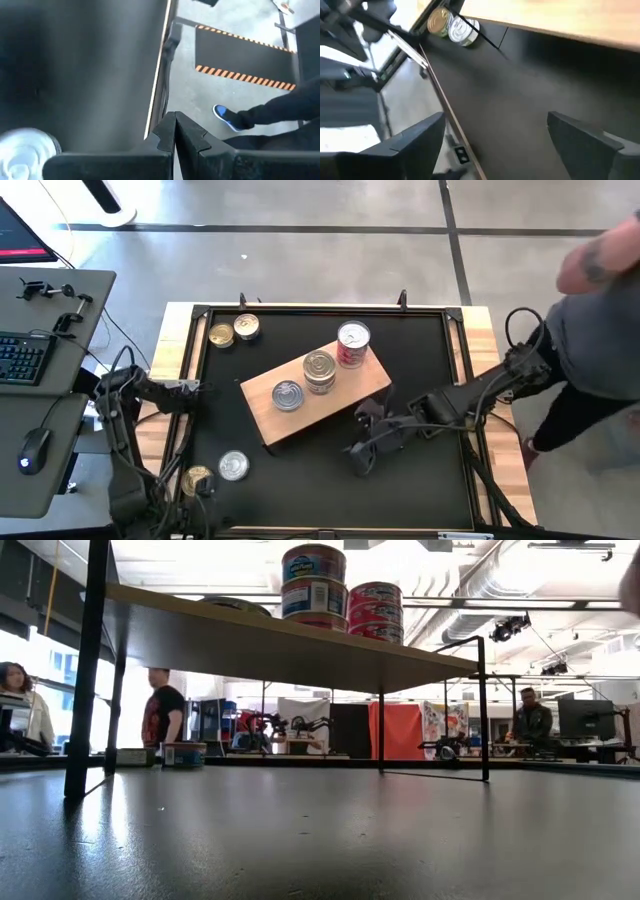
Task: Stack canned seafood by type on shelf
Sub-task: Stack the green and white tuna on the top of the other green-white tuna can on the shelf
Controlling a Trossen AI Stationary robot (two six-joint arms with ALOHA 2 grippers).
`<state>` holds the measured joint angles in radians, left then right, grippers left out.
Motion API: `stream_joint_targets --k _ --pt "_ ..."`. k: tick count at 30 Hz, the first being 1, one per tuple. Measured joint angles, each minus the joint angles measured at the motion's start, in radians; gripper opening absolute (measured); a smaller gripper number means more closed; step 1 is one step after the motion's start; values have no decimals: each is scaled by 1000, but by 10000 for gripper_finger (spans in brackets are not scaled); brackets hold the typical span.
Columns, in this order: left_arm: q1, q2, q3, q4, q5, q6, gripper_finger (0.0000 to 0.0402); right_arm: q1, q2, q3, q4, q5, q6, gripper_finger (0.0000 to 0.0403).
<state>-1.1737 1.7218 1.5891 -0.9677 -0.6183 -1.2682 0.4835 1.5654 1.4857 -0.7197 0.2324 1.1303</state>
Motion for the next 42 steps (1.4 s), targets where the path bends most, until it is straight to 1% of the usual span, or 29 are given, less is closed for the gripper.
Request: stream_joint_targets --k 2,5,7,9,11,13,15,17,18,20,22,23,24,27,29,35,38,40,42 --pt "-9 0 -16 -12 -2 -59 0 8 0 0 16 24 85 342" --pt "4 0 -27 -38 21 -60 0 11 0 0 47 53 119 342" --pt "35 0 -37 -72 100 -50 0 6 0 0 58 62 122 342" --pt "77 0 -51 -134 213 -51 0 -4 2 0 86 100 127 342" --pt "122 0 -80 -178 311 -55 0 -13 2 0 100 96 102 342" --pt "156 0 -123 -198 351 -54 0 -19 2 0 86 86 52 341" --pt "192 0 -171 -197 374 -50 0 -18 2 0 43 92 32 330" --pt "225 0 -216 -189 425 -65 0 -9 2 0 -15 104 37 296" --pt "240 0 -237 -191 455 -75 0 -3 2 0 -53 108 39 268" --pt "259 0 -276 -188 489 -95 0 15 2 0 -139 120 45 186" --pt "266 0 -313 -175 498 -118 0 41 2 0 -223 139 63 79" --pt "266 0 -332 -159 501 -126 0 55 2 0 -256 146 65 40" --pt "266 0 -351 -135 501 -136 0 69 2 -2 -277 152 68 24" --pt "262 0 -407 -71 502 -184 0 113 2 -20 -301 154 122 20" --pt "262 0 -440 -46 501 -230 0 148 2 -40 -295 177 152 7" --pt "266 0 -503 -54 464 -351 0 255 2 -87 -278 313 253 2" --pt "266 -5 -522 -27 468 -370 0 305 2 -93 -270 383 260 2" --pt "266 -5 -524 -8 469 -373 0 327 2 -93 -277 386 254 1" --pt "266 -6 -523 36 471 -386 0 341 2 -93 -296 335 230 1"
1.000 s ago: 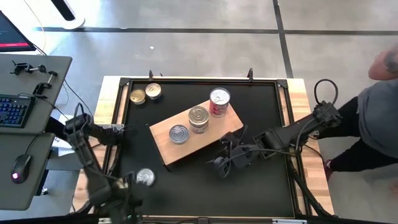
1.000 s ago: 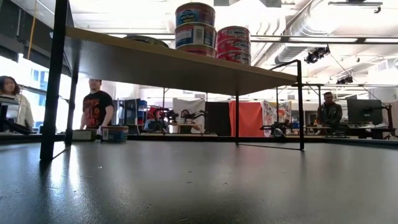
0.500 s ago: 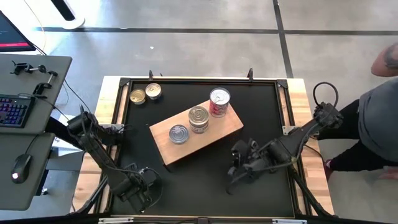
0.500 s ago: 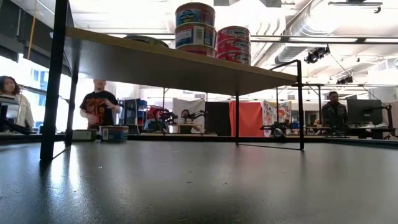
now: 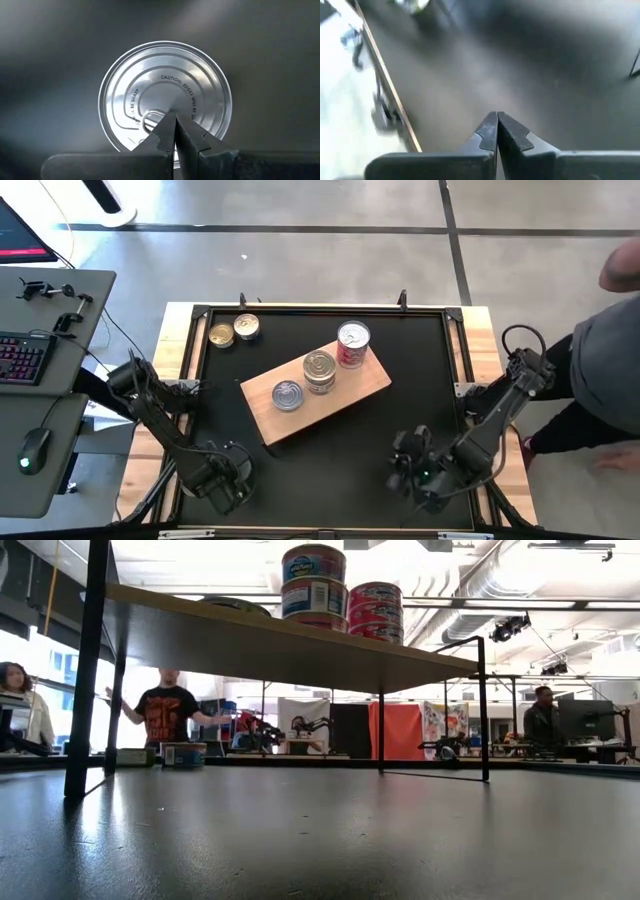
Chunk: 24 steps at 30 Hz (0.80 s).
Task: Stack canned seafood by type on shelf
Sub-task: Stack the green and white tuna on the top of the other green-white tuna can on the shelf
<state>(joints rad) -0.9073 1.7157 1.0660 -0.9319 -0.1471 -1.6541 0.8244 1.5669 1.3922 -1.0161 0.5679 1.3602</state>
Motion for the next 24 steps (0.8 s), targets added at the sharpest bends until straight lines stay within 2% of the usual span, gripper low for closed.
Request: stream_joint_targets --k 3,11,17,24 --pt "0 1 0 70 -5 -21 0 13 0 0 -24 -60 46 0" --pt "21 91 41 291 -100 -7 0 35 0 0 -45 -46 82 0" --pt "77 246 173 384 -182 118 0 34 0 0 -65 -44 73 0" --pt "175 415 394 432 -282 419 0 34 0 0 -92 -24 72 0"
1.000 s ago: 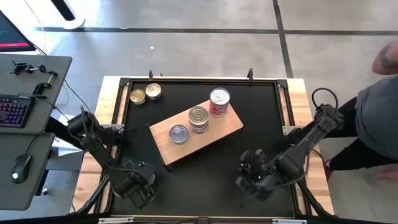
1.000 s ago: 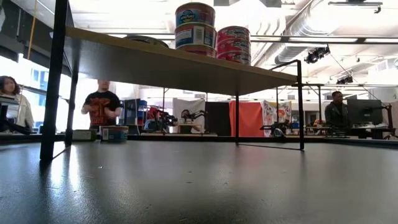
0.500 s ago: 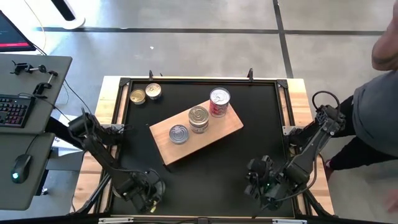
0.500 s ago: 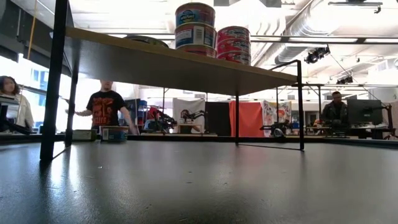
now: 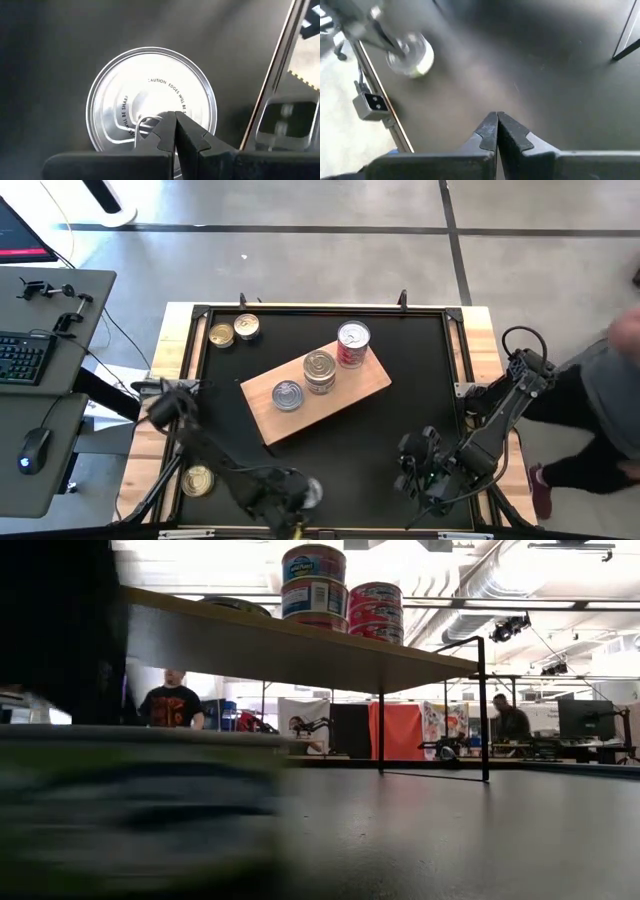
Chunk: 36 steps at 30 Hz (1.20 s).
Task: Stack canned seafood by type on shelf
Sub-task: Stack the green and white tuna on the top of the other green-white tuna can on the shelf
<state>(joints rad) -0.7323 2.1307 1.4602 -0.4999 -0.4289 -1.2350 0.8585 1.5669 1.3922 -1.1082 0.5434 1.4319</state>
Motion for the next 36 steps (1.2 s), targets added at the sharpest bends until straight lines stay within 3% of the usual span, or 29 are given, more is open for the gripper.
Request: stream_joint_targets --k 6,13,20,25,28,32,36 --pt "104 97 112 137 -19 244 0 0 -2 0 1 11 8 0" --pt "230 155 157 314 -23 405 0 1 -2 0 5 -77 11 0" --pt "289 146 208 267 12 591 0 -10 -2 0 -73 -139 123 0" --pt "261 124 280 221 21 737 0 -14 -7 -38 -79 -200 114 0" --pt "221 118 292 202 19 807 0 -28 -10 -138 48 -276 107 0" --pt "170 101 294 149 -30 845 0 -63 -24 -348 424 -358 113 0" --pt "137 102 293 55 -125 838 0 -111 -24 -521 681 -338 213 0"
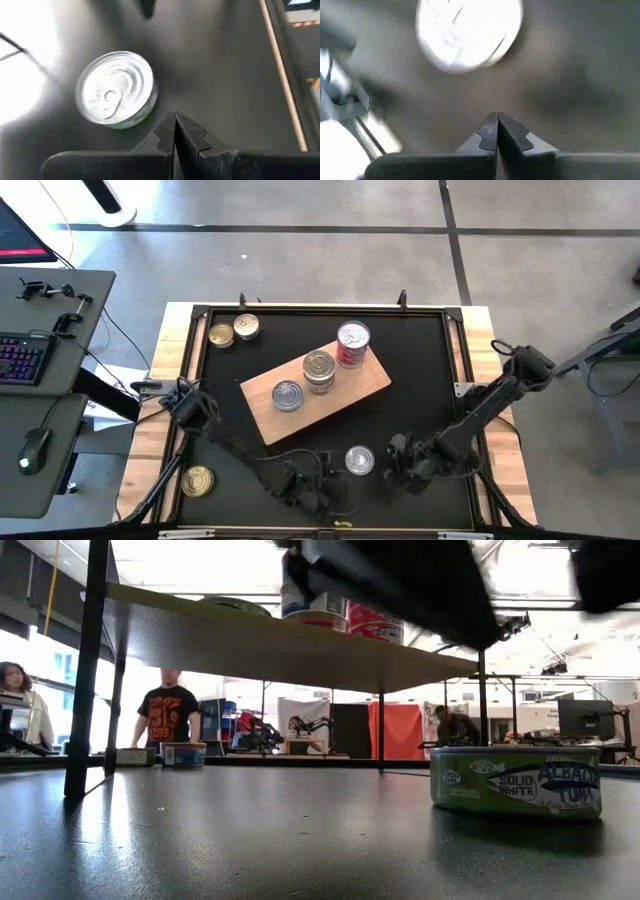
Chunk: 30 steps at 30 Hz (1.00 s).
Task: Stack canned seafood by type on shelf
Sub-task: Stack the green and white tuna on the top of the other green-white tuna can on the shelf
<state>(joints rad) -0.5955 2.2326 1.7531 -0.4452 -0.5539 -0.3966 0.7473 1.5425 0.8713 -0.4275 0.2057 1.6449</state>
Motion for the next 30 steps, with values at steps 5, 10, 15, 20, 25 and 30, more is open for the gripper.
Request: stream_joint_targets --k 5,10,15,20,25,30 --pt "17 -1 -2 16 -25 7 0 -54 -1 -113 108 110 112 0" --pt "71 0 -32 94 24 7 0 -94 0 -152 143 113 130 0" --pt "94 7 -107 189 163 7 0 -113 2 -154 176 132 127 0" --pt "82 8 -156 223 115 -1 0 -112 6 -154 191 133 109 0" --pt "65 5 -157 284 27 -4 0 -112 6 -154 193 133 109 0" --pt "50 -6 -155 329 -57 24 0 -114 15 -154 198 121 112 0"
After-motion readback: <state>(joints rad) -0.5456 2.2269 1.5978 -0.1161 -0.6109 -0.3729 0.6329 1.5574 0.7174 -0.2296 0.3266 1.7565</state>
